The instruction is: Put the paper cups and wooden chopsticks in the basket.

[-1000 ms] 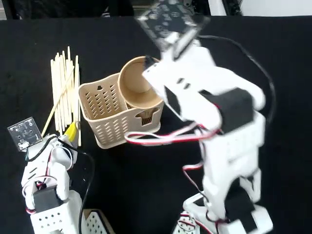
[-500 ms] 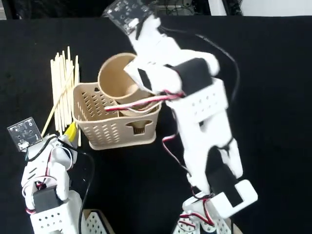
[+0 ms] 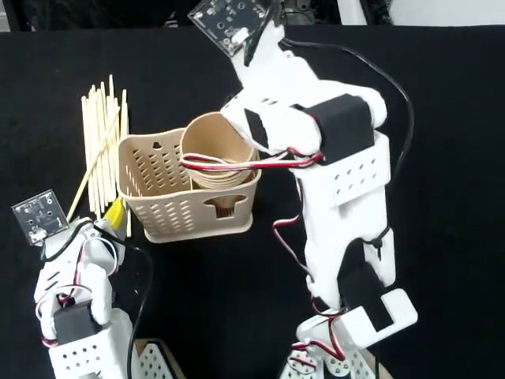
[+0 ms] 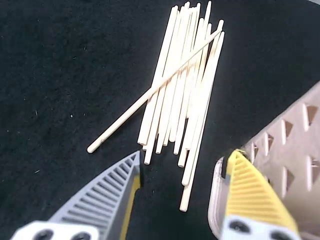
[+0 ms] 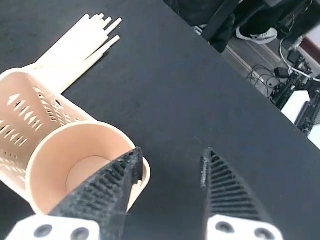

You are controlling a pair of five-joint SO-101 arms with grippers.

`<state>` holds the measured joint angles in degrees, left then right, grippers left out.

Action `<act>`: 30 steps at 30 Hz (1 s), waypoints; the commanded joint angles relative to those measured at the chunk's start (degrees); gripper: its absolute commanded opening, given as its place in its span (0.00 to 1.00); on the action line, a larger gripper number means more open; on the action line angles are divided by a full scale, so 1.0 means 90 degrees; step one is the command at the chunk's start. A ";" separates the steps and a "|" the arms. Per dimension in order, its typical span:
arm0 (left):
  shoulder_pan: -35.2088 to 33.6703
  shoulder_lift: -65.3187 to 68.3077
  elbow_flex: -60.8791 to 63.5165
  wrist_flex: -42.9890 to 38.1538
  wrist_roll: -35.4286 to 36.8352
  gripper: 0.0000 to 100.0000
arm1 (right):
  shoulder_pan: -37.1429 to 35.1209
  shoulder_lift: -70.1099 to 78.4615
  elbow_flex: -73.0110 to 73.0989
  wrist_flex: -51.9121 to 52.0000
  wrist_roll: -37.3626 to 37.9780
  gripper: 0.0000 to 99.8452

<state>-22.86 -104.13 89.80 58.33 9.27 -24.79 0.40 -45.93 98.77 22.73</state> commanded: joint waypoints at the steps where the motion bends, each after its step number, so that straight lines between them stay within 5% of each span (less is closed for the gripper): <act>1: 0.0024 -0.0039 -0.0142 -0.0068 -0.0049 0.27 | 0.0117 0.0044 -0.0230 0.0088 0.0059 0.13; 3: 0.0024 -0.0039 -0.0142 -0.0068 -0.0049 0.27 | 0.0117 0.0122 0.0024 0.0127 0.0127 0.00; 10: 0.0044 -0.0039 -0.0142 -0.0059 -0.0049 0.27 | 0.0107 -0.0327 0.2046 -0.0440 0.0303 0.01; 20: 0.0044 -0.0039 -0.0142 0.0010 -0.0049 0.27 | -0.0078 -0.1822 0.7458 -0.4581 0.0430 0.01; 30: 0.0024 -0.0039 -0.0142 0.0000 -0.0049 0.27 | -0.0293 -0.2193 0.6549 -0.3683 0.0459 0.01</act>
<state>-22.86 -104.13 89.80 58.42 9.27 -27.96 -19.74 18.15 58.68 25.89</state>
